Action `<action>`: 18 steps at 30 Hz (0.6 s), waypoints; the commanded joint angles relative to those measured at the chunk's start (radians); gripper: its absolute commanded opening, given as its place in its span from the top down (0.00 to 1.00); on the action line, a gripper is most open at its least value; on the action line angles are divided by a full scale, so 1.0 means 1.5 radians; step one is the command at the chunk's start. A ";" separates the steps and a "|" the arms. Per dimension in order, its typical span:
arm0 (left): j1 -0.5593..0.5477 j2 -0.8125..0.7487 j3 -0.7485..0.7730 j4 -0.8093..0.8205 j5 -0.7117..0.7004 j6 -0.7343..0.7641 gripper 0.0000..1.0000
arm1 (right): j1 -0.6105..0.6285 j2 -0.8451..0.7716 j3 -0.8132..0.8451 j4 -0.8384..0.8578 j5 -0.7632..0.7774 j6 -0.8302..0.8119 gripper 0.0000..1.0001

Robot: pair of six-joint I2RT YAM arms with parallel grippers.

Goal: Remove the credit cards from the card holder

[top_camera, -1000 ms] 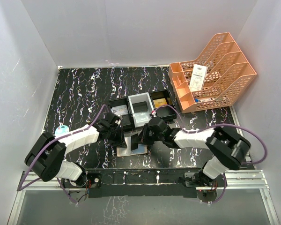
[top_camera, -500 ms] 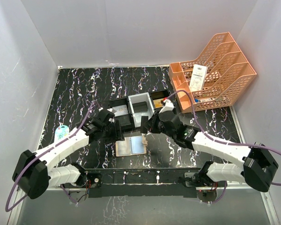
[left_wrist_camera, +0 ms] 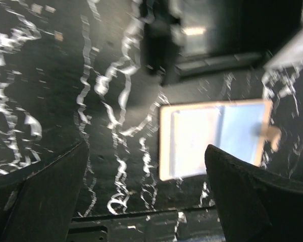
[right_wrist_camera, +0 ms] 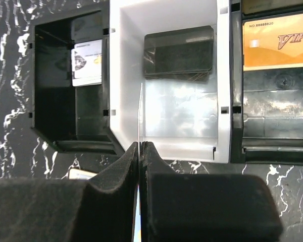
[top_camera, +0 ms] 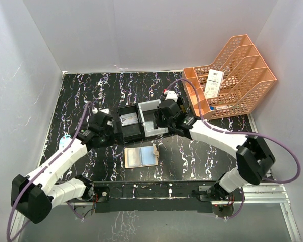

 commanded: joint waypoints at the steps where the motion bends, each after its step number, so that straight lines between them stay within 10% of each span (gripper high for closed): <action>1: 0.130 -0.019 0.020 -0.007 0.021 0.084 0.01 | -0.016 0.055 0.076 -0.020 -0.047 -0.040 1.00; 18: 0.192 -0.088 -0.021 0.050 -0.027 0.116 0.01 | -0.016 0.180 0.175 -0.045 -0.195 -0.034 1.00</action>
